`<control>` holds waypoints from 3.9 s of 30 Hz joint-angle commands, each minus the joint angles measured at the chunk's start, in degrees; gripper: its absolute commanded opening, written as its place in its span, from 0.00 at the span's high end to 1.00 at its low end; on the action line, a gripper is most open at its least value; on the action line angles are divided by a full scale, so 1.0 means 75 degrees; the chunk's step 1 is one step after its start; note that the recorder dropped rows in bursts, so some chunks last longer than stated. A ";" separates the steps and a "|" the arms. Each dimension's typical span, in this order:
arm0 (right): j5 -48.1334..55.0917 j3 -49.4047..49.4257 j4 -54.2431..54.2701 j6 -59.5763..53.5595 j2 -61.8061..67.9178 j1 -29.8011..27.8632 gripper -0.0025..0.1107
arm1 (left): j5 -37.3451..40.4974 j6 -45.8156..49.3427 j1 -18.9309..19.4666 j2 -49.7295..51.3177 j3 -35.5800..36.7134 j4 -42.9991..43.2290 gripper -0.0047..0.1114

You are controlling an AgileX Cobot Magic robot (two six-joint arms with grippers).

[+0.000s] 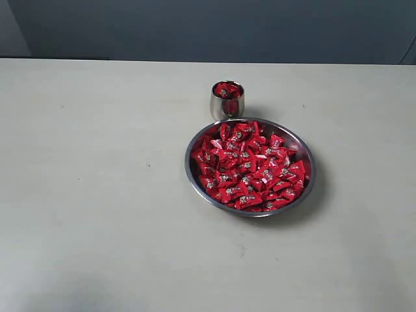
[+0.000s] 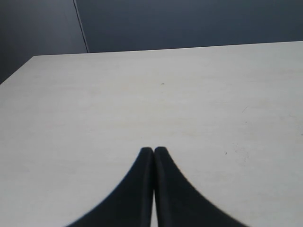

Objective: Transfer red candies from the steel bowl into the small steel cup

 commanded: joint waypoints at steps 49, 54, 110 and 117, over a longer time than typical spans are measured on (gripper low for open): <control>0.0741 0.0790 -0.0660 -0.0040 -0.0612 -0.0040 0.98 | -0.0060 -0.0011 -0.0050 -0.0037 0.0035 0.0015 0.96; 0.0741 0.0790 -0.0655 -0.0040 -0.0612 -0.0040 0.98 | -0.0060 -0.0011 -0.0050 -0.0037 0.0035 0.0015 0.96; 0.0739 0.0790 -0.0635 -0.0025 -0.0612 -0.0040 0.98 | -0.0060 -0.0011 -0.0050 -0.0037 0.0035 0.0015 0.96; 0.0739 0.0790 -0.0635 -0.0025 -0.0612 -0.0040 0.98 | -0.0060 -0.0011 -0.0050 -0.0037 0.0035 0.0015 0.96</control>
